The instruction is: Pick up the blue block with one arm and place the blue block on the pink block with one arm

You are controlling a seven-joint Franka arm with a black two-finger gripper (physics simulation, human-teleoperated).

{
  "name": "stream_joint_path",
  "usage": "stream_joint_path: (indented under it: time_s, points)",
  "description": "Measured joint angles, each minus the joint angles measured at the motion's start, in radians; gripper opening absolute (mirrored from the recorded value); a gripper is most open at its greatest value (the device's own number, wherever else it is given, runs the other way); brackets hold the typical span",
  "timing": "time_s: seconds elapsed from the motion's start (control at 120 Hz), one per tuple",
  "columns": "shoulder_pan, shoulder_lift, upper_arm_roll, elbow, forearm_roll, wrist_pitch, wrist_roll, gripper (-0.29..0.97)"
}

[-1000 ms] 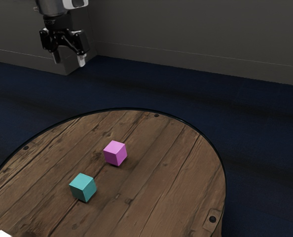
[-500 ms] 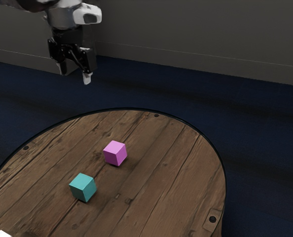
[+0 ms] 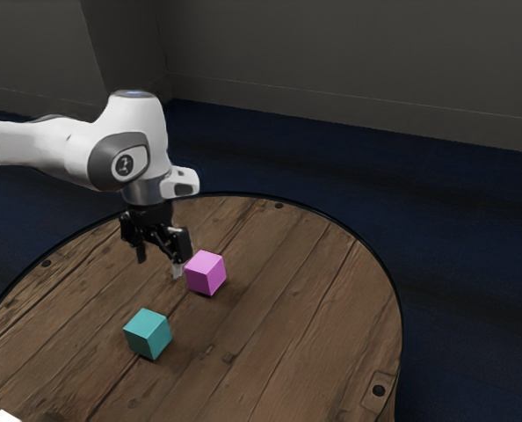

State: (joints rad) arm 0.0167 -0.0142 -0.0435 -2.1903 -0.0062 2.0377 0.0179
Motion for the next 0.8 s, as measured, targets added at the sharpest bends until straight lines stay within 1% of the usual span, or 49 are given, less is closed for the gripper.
stream_joint_path:
  time_s: [0.2,0.383,0.567,0.8]
  points:
    - [0.049,-0.023,0.008,-0.182,-0.01,0.226,0.02,0.68]
    - [0.016,-0.014,0.009,-0.257,-0.01,0.37,0.033,0.68]
    - [-0.027,-0.03,0.009,-0.301,-0.01,0.442,0.043,0.68]
    - [0.003,-0.04,0.01,-0.324,-0.008,0.475,0.052,0.68]
